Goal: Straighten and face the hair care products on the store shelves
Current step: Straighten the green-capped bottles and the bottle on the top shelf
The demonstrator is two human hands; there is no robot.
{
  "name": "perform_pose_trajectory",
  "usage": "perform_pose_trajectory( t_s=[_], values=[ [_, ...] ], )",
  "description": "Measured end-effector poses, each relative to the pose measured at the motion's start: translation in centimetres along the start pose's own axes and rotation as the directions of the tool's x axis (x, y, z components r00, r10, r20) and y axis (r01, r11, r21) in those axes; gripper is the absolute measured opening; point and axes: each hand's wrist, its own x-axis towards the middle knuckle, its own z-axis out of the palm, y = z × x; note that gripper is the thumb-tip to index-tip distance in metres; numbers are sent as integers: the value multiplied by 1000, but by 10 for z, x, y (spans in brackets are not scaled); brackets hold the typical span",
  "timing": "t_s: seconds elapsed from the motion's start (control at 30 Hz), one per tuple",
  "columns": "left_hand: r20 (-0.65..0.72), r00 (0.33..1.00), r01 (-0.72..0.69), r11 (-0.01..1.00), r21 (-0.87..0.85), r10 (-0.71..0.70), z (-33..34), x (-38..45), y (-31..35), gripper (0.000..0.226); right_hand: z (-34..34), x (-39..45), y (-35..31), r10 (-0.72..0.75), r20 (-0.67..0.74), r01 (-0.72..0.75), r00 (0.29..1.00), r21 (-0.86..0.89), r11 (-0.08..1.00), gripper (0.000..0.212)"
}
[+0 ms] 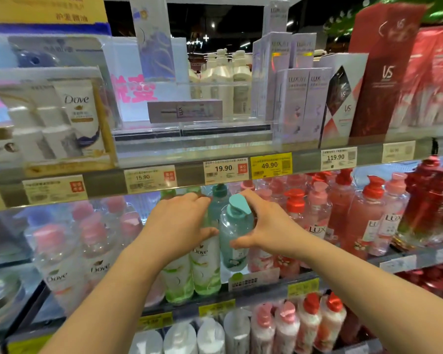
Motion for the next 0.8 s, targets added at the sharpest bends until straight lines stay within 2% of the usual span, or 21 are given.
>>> perform_pose_trajectory(
  t_s=[0.13,0.33,0.47,0.63,0.8],
  values=[
    [-14,1000,18,999,-31,-18,5,0,-4,70,10,3,10,33,6,-32,999,-42,999,55],
    [-8,1000,29,994,-103,-30,4,5,-9,54,12,9,8,77,-13,-77,997,-290,954,55],
    [43,997,74,984,-164,-68,3,7,-13,55,9,11,5,117,25,-98,993,-388,916,68],
    [57,997,59,981,-183,-50,3,8,-16,54,13,8,1,87,1,-75,996,-493,867,98],
    [15,1000,15,988,-152,-13,7,4,-16,53,7,14,-8,54,-69,-85,996,-615,784,87]
  ],
)
